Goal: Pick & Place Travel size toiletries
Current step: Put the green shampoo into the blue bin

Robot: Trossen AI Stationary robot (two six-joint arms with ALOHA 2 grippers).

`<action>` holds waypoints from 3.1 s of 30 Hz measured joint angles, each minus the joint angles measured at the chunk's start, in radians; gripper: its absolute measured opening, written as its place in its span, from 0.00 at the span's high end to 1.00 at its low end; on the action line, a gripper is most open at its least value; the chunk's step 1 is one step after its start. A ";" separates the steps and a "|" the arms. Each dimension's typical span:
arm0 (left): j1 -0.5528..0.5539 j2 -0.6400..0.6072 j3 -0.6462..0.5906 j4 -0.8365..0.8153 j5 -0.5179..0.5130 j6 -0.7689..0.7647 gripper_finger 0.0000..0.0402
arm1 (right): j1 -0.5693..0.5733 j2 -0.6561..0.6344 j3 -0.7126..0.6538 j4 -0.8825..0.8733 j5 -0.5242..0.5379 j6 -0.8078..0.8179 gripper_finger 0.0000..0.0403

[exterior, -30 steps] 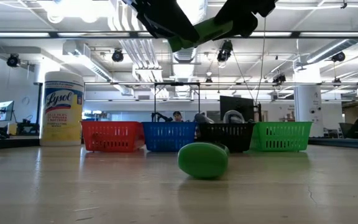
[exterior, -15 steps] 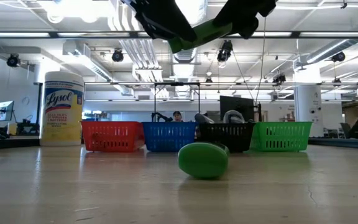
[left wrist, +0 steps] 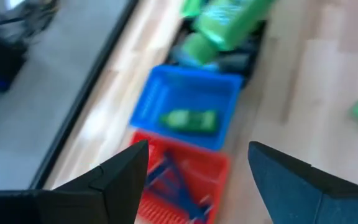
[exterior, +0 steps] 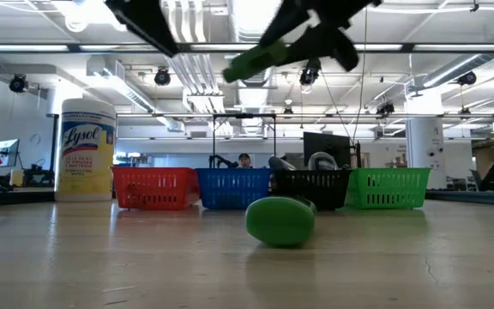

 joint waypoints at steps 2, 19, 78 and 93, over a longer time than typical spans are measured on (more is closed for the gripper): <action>-0.013 -0.063 -0.049 -0.037 -0.037 -0.051 0.30 | -0.004 0.061 0.021 0.041 0.022 0.054 0.60; -0.003 -0.593 -0.490 0.293 0.129 0.091 0.34 | -0.139 0.510 0.523 -0.465 0.137 0.376 0.57; -0.024 0.213 -0.174 0.546 0.521 -0.465 0.34 | 0.001 -0.027 -0.036 -0.856 -0.176 0.429 0.32; -0.090 0.732 0.456 0.108 0.533 -0.846 0.34 | 0.102 -0.236 -0.239 -0.787 -0.166 0.495 0.22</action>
